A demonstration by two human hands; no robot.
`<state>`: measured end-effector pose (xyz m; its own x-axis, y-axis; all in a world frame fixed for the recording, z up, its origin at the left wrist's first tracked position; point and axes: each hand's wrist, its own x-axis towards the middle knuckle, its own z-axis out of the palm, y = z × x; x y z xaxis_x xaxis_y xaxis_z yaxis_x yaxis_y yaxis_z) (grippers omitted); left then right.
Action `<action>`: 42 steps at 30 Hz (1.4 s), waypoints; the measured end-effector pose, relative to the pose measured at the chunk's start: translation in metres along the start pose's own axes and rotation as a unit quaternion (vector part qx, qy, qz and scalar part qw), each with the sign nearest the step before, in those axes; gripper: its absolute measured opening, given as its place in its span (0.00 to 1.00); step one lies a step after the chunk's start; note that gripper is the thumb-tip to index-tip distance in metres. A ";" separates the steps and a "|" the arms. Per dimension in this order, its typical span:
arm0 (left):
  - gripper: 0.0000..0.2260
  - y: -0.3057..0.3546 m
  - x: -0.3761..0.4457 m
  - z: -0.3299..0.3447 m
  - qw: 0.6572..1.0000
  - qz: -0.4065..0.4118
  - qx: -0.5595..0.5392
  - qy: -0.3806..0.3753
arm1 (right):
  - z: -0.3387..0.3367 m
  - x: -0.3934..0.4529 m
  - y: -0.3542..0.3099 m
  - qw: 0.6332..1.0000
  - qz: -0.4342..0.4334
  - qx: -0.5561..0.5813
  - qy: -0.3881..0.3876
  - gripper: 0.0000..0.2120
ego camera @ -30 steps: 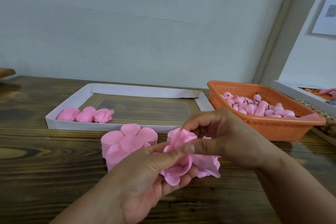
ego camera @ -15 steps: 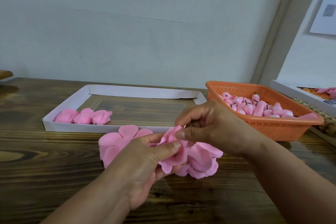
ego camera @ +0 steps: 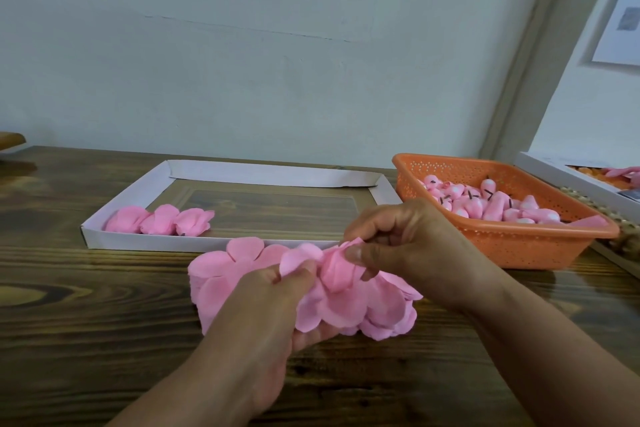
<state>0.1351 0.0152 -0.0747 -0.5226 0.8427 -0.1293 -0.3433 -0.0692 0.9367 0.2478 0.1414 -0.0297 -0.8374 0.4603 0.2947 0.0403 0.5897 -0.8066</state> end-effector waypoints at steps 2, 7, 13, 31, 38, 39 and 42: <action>0.18 0.000 0.001 -0.002 1.000 -0.005 -0.014 0.007 | 0.000 -0.002 0.000 1.000 -0.001 0.002 -0.004 0.02; 0.09 -0.007 0.002 -0.008 1.000 -0.031 -0.006 -0.005 | 0.001 -0.007 -0.009 0.997 -0.029 -0.055 -0.055 0.02; 0.14 0.004 0.001 -0.005 0.996 -0.043 0.063 -0.039 | -0.001 -0.003 -0.026 0.973 -0.045 -0.163 -0.157 0.04; 0.15 0.015 -0.001 -0.012 0.990 -0.022 0.095 -0.106 | 0.003 -0.009 -0.019 0.992 -0.047 -0.077 -0.090 0.05; 0.07 0.010 0.000 -0.014 0.989 -0.027 0.090 -0.117 | 0.004 -0.008 -0.018 0.996 -0.025 -0.040 -0.082 0.06; 0.07 0.009 -0.001 -0.014 0.989 -0.019 0.088 -0.122 | 0.004 -0.008 -0.018 0.996 -0.025 -0.040 -0.081 0.06; 0.12 0.009 -0.004 -0.014 0.988 0.009 0.073 -0.133 | 0.004 -0.007 -0.016 0.996 -0.024 -0.043 -0.077 0.05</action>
<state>0.1229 0.0037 -0.0706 -0.2979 0.9537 -0.0409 -0.2095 -0.0236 0.9775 0.2510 0.1262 -0.0213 -0.9128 0.3271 0.2445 0.0390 0.6658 -0.7451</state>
